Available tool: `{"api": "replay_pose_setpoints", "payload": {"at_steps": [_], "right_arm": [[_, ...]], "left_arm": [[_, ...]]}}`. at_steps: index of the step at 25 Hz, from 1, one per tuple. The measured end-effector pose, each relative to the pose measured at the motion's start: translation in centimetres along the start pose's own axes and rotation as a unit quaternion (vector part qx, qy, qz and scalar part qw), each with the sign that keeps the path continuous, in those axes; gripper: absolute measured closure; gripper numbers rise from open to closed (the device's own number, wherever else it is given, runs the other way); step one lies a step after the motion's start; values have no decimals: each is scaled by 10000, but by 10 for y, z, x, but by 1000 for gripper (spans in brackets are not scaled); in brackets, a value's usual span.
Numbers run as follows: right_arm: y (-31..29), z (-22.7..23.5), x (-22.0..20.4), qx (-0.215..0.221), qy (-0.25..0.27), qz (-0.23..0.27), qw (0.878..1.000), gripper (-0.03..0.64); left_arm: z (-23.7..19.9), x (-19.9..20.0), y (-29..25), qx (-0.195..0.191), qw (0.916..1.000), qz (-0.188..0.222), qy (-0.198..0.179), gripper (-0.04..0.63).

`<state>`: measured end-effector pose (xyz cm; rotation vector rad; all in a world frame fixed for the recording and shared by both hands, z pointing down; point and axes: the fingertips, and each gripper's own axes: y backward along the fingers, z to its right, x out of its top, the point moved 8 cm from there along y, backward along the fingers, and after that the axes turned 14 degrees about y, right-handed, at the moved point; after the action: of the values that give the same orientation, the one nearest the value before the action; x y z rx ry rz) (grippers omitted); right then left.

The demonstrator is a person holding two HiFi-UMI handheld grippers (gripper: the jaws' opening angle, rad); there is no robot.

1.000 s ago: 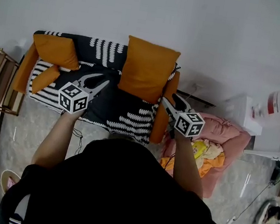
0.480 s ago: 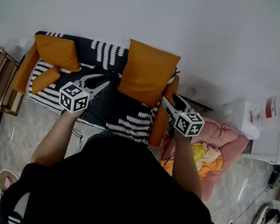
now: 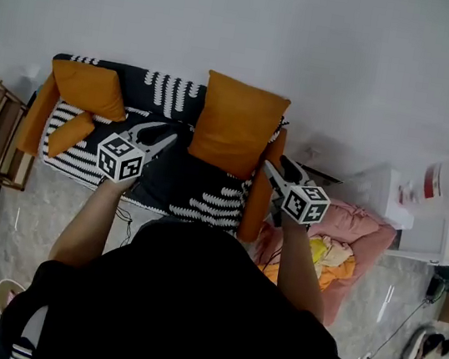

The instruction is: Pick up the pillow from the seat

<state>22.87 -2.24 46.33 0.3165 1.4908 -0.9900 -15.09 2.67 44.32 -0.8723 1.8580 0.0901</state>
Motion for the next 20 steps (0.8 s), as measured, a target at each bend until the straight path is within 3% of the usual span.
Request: {"api": "replay_pose_setpoints", "payload": {"at_steps": [20], "right_arm": [[-48,15,-1,-359,-258,-207,9988,368]], "left_arm": [[-59,25,-52,-376,9986,-362,45,456]]}}
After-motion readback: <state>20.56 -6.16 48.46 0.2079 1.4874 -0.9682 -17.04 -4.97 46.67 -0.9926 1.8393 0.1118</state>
